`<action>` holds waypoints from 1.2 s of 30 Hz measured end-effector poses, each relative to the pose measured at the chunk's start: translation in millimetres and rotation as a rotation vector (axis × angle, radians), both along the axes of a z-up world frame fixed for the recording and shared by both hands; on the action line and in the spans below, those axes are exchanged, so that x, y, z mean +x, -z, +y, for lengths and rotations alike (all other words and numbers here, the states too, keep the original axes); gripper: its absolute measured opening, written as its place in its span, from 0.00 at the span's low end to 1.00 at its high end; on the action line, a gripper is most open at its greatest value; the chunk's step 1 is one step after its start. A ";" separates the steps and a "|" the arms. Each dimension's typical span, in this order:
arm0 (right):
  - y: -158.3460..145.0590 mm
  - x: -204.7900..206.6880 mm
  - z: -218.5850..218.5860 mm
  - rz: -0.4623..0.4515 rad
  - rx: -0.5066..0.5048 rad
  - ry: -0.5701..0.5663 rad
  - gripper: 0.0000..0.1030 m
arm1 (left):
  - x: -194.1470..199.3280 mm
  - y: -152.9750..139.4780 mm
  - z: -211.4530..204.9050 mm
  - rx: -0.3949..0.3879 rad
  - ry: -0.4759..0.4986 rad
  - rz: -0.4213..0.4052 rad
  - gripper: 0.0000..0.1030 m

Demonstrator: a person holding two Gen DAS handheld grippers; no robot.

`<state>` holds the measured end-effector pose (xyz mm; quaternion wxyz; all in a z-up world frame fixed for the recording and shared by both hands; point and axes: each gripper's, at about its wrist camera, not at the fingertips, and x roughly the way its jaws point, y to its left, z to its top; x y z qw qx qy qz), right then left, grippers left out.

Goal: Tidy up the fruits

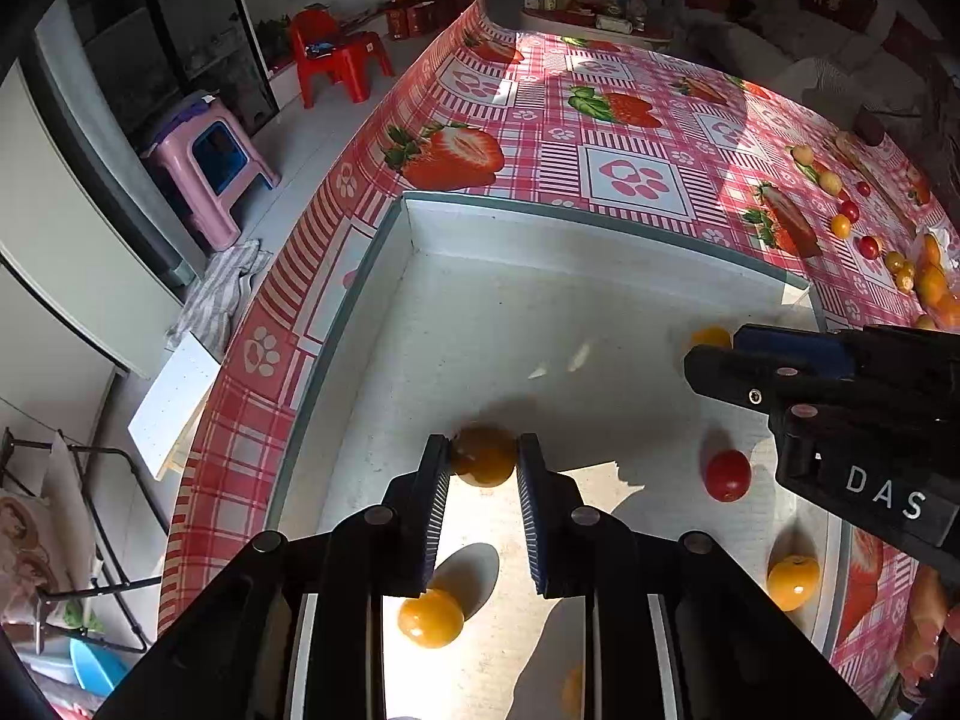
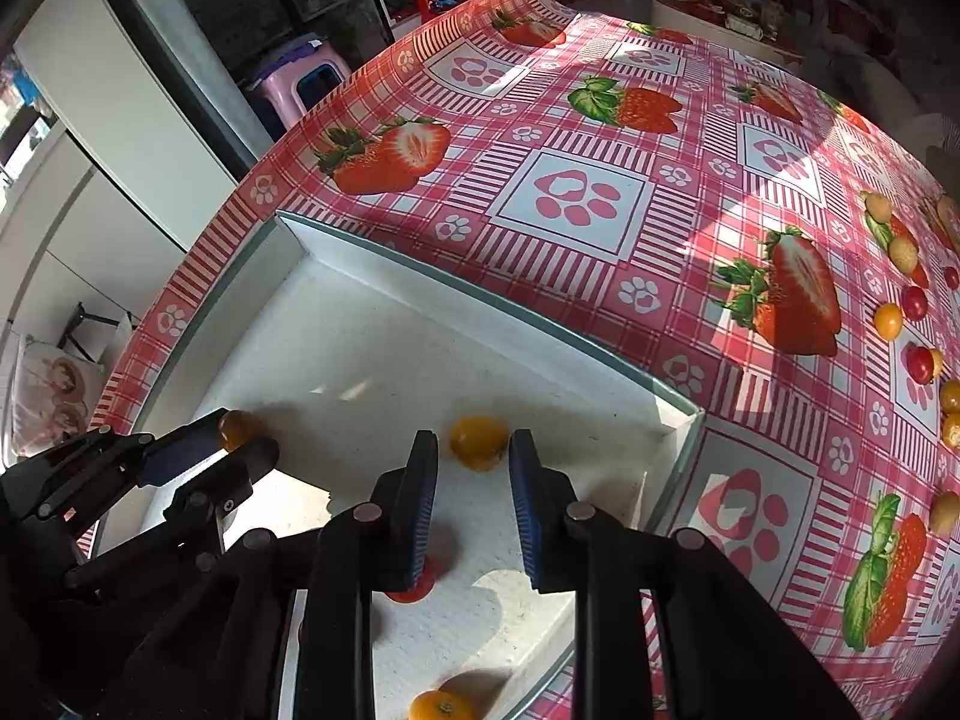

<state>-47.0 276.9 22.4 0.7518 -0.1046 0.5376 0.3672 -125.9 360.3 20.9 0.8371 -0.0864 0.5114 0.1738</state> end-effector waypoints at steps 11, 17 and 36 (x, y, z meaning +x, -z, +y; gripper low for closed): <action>-33.5 -10.9 -31.5 -0.020 0.085 0.044 0.67 | -24.7 -24.1 -11.1 0.043 -0.003 -0.093 0.82; -43.7 -29.4 -54.2 -0.037 0.085 0.045 0.78 | -52.7 -40.3 -30.9 0.038 -0.009 -0.155 0.90; -62.7 -107.4 -94.4 -0.114 0.036 0.042 1.00 | -126.0 -33.5 -53.8 0.003 -0.104 -0.149 0.90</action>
